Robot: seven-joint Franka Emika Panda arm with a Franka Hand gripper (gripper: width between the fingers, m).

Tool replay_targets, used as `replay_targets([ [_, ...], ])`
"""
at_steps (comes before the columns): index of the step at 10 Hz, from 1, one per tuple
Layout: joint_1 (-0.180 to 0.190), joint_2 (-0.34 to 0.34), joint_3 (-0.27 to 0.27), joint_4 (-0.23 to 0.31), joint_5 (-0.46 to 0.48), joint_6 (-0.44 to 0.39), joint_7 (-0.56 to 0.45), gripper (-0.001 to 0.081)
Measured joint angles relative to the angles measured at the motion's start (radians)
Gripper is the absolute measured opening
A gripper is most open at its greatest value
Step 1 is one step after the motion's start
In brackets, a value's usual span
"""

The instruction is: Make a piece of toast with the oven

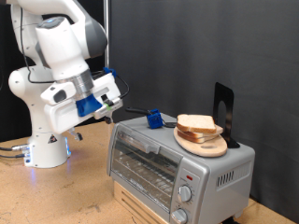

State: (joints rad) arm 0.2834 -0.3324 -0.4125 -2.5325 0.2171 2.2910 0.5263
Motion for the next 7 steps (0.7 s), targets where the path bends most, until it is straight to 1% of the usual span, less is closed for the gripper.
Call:
replay_targets([
  [3,0.003,0.017,0.056,-0.007,-0.018,0.002,0.041,0.0682],
  [5,0.004,0.026,0.078,-0.015,-0.018,0.015,0.063,0.0682],
  [7,0.004,0.04,0.089,-0.02,-0.018,0.031,0.078,0.0682],
])
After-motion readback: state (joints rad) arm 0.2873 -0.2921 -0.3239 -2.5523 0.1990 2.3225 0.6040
